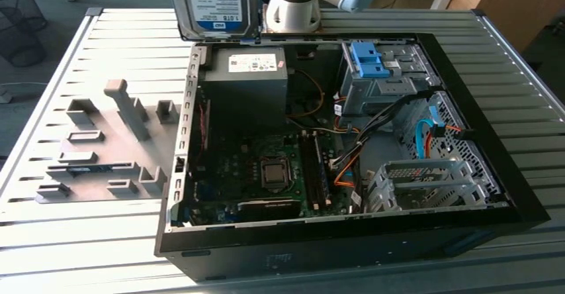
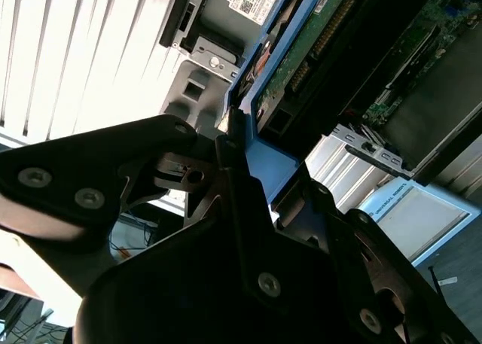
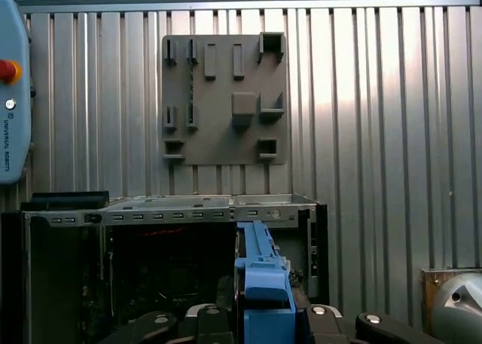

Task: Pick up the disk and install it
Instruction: 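Pick up the disk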

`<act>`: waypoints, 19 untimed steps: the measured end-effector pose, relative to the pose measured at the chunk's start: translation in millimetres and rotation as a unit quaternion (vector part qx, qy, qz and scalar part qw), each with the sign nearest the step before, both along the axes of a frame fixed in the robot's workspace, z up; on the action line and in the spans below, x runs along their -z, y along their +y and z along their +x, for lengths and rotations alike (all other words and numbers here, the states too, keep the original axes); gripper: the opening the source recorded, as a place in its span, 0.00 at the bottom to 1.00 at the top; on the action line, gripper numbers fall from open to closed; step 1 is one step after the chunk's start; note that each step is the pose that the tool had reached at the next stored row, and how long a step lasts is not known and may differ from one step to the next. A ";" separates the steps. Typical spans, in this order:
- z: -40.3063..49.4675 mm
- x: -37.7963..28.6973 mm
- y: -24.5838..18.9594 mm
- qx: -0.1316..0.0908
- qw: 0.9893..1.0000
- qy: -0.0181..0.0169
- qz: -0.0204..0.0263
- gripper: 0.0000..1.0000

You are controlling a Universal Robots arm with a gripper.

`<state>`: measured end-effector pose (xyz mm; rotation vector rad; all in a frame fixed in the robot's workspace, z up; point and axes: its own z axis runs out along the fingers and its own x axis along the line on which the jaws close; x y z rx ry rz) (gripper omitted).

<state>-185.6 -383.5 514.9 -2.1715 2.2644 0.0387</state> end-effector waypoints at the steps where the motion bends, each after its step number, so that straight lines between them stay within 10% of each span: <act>1: 3.5 0.0 -0.2 0.000 1.000 0.000 0.000 0.37; 13: 30.6 0.2 -1.8 0.000 1.000 0.000 0.000 0.37; 19: 31.7 0.6 -15.3 0.000 1.000 0.000 0.000 0.37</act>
